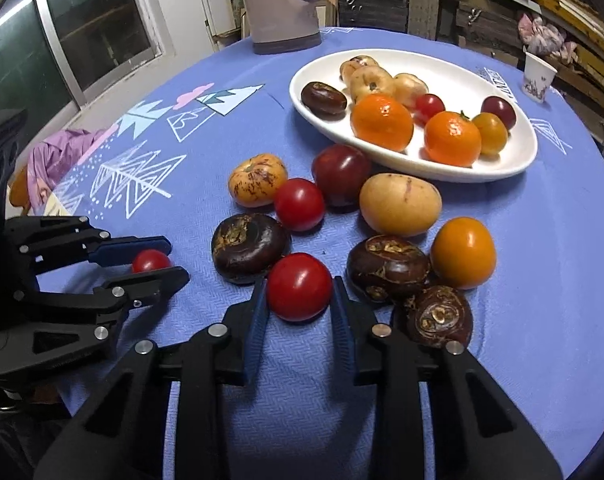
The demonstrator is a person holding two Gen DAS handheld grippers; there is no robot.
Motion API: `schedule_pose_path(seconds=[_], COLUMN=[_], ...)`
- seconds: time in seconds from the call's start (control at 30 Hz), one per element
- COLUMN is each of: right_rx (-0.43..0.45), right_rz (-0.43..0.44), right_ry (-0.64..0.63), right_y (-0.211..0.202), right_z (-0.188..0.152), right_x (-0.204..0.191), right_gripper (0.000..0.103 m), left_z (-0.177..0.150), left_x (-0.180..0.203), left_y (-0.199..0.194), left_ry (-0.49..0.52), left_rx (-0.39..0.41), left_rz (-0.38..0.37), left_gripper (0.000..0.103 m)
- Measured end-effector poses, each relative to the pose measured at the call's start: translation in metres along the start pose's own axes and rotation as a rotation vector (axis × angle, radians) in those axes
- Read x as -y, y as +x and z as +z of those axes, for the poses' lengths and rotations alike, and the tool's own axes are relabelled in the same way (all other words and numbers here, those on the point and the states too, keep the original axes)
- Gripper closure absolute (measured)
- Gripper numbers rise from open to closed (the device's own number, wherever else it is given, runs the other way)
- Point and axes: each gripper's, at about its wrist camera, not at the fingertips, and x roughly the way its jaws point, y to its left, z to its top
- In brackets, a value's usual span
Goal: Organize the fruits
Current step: 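Grasp another red tomato with the right tool while the left tool holds its tomato, then carry both red tomatoes onto the white plate and open both tools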
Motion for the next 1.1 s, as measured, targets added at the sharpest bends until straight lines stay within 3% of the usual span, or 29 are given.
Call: schedule_pose_path(seconds=[0.7,1.1], right_rx=[0.078,0.141], right_rz=[0.046,0.037], right_ry=[0.038,0.055], right_y=[-0.04,-0.07], right_z=[-0.004,0.01], right_x=[0.017,0.036], right_gripper=[0.072,0.072], left_z=[0.01,0.06], left_x=[0.008,0.013], left_y=[-0.01,-0.027], left_ry=[0.022,0.054], left_rx=[0.002,0.074], left_rz=[0.024,0.028], left_gripper=[0.077,0.077])
